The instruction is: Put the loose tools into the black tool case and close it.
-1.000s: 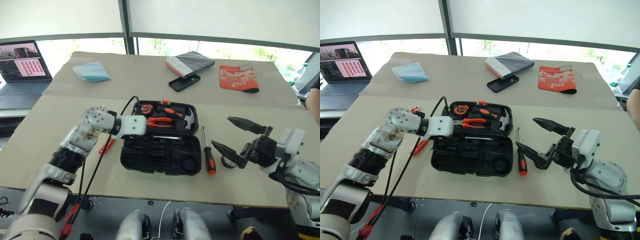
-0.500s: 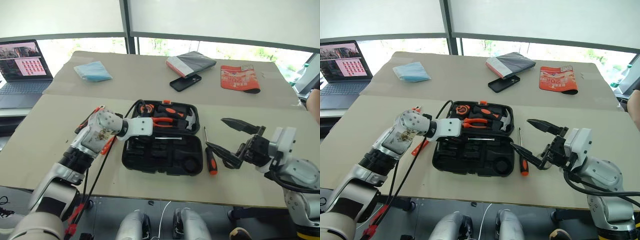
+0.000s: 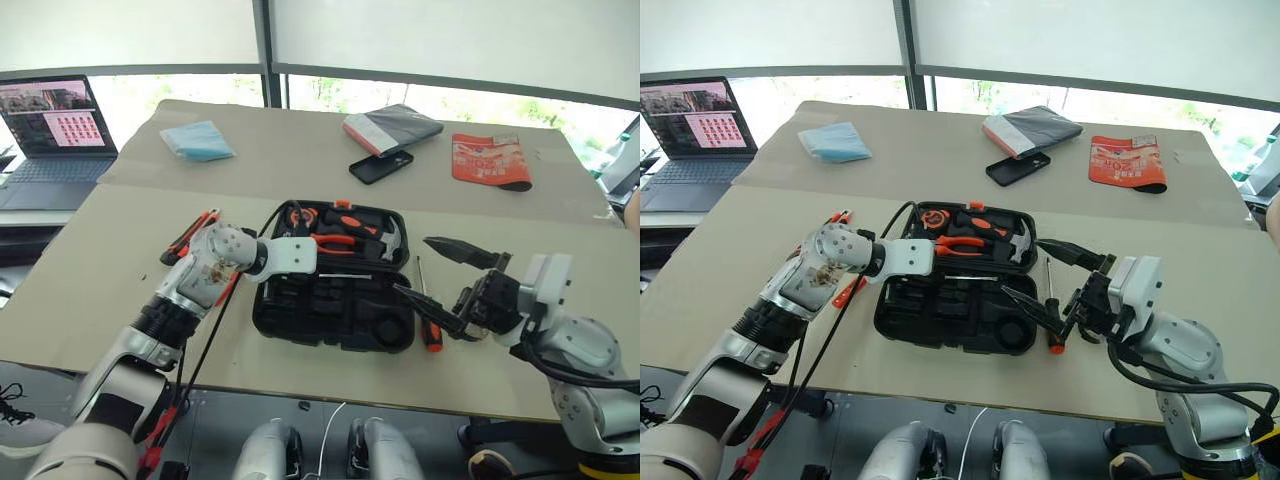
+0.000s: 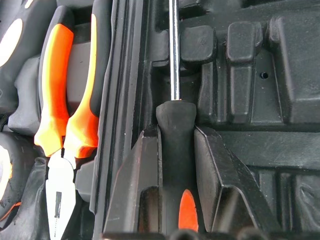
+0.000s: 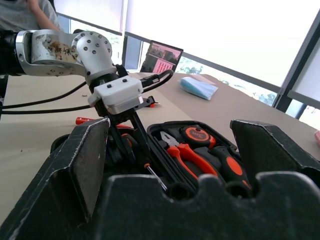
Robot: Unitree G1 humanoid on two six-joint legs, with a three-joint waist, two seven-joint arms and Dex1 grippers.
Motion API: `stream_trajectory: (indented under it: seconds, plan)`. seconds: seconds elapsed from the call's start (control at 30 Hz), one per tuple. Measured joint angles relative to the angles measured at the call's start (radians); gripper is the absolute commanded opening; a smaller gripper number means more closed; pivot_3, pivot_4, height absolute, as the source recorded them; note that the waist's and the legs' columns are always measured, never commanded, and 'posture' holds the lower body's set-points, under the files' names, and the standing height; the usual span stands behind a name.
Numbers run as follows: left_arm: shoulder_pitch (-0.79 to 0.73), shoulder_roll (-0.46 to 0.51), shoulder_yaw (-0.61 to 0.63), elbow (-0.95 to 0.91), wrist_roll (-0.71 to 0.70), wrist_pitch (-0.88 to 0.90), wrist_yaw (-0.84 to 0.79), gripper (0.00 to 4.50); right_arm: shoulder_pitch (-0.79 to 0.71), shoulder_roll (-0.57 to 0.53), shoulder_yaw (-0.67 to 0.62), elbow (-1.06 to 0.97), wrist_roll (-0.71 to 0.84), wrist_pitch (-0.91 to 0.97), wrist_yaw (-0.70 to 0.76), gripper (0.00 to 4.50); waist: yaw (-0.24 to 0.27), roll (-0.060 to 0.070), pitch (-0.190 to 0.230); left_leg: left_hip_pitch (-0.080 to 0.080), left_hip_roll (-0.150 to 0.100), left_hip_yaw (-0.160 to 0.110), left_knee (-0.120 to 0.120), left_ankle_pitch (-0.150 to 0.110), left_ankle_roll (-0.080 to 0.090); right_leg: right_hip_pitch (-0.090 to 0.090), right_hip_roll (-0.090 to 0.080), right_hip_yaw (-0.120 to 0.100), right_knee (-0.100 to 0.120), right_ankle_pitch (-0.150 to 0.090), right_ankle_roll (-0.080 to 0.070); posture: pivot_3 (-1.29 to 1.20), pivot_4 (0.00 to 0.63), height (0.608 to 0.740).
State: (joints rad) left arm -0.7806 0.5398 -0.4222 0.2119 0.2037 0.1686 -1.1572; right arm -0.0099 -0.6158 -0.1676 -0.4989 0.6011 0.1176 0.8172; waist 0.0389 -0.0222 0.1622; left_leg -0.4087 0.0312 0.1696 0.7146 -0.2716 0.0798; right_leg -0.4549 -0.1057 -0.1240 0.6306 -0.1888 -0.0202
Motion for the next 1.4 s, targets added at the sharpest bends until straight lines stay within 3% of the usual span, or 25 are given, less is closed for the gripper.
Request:
stream_trajectory:
  seconds: [0.3,0.5,0.7,1.4]
  plan:
    - [0.001,-0.037,0.009,-0.053,-0.022,0.051,-0.014,0.61,0.006,0.017,0.005,-0.002,0.000,0.002,0.005,4.50,0.000,0.000,0.000,-0.002,-0.001,0.000,0.002,-0.001,0.002,0.000,-0.001,0.000,-0.001,0.001,0.003,0.00,0.150,0.740]
    - [0.006,0.021,0.019,-0.128,-0.057,0.092,-0.056,0.61,0.037,0.017,-0.002,-0.001,0.000,0.002,0.014,4.50,-0.017,0.000,0.000,0.000,-0.001,0.000,0.001,0.000,0.000,0.000,0.000,0.001,0.000,0.001,0.003,0.00,0.150,0.740]
    - [0.005,0.021,0.042,-0.142,-0.092,0.129,-0.057,0.61,0.043,0.017,-0.004,0.003,-0.004,0.000,0.024,4.50,-0.024,0.000,0.000,0.000,-0.001,0.000,0.001,0.000,0.000,0.000,0.000,0.001,0.000,0.001,0.003,0.00,0.150,0.740]
    - [-0.030,-0.023,-0.047,-0.023,0.038,0.041,0.029,0.61,0.106,0.007,-0.076,0.023,-0.028,-0.008,0.034,4.50,-0.018,0.000,0.000,0.001,-0.001,0.000,0.001,-0.001,0.001,0.001,-0.001,0.001,0.000,0.001,0.003,0.00,0.150,0.740]
